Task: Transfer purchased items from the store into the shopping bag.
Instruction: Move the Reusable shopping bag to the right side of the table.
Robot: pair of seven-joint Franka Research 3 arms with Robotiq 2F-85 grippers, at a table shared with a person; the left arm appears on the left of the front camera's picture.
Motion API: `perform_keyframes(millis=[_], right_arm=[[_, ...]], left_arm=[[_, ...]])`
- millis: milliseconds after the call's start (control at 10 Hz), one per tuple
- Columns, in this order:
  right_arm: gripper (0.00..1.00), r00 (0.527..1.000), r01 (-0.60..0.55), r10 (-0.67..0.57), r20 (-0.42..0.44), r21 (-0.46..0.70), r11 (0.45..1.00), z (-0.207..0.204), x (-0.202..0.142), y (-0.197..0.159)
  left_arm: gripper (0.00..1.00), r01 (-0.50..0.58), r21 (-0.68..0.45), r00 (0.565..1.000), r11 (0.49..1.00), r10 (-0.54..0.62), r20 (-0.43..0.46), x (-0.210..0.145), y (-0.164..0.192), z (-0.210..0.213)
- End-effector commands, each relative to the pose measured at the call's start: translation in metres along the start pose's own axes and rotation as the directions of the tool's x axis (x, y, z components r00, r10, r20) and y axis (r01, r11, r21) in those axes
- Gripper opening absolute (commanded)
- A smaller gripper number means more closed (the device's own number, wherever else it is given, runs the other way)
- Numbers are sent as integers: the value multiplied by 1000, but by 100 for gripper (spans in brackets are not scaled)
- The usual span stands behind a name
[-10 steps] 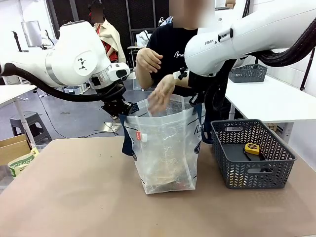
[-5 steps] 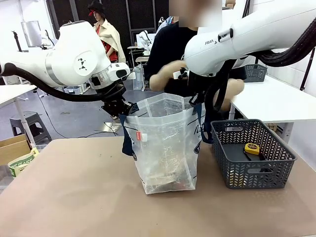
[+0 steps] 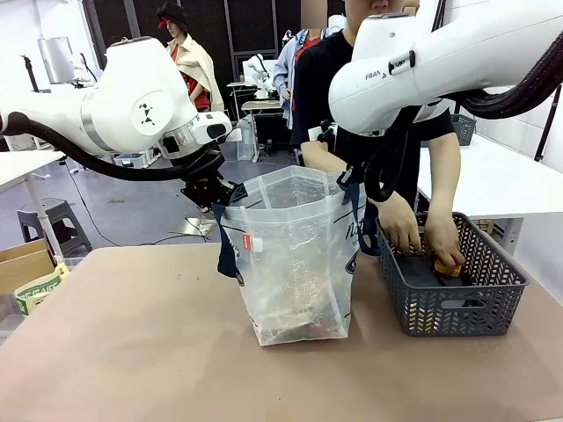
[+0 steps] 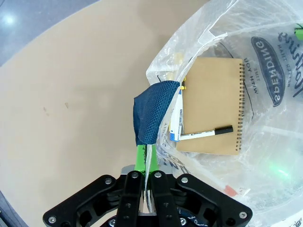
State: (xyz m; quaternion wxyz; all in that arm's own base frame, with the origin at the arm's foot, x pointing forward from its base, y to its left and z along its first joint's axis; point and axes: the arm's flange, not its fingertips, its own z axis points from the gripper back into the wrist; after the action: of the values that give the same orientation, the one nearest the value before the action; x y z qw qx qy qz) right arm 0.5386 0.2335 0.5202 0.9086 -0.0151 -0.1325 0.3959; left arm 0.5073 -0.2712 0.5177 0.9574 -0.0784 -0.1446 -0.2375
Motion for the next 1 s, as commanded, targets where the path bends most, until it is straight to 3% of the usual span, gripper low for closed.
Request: perform_keyframes(millis=[0, 900], right_arm=[[0, 1000, 4, -4, 0, -1, 1000, 0, -1, -2], [0, 1000, 4, -4, 0, -1, 1000, 0, -1, -2]], left_arm=[[0, -4, 2, 1000, 1000, 4, 1, -1, 2, 0], [0, -4, 2, 1000, 1000, 4, 1, -1, 2, 0]])
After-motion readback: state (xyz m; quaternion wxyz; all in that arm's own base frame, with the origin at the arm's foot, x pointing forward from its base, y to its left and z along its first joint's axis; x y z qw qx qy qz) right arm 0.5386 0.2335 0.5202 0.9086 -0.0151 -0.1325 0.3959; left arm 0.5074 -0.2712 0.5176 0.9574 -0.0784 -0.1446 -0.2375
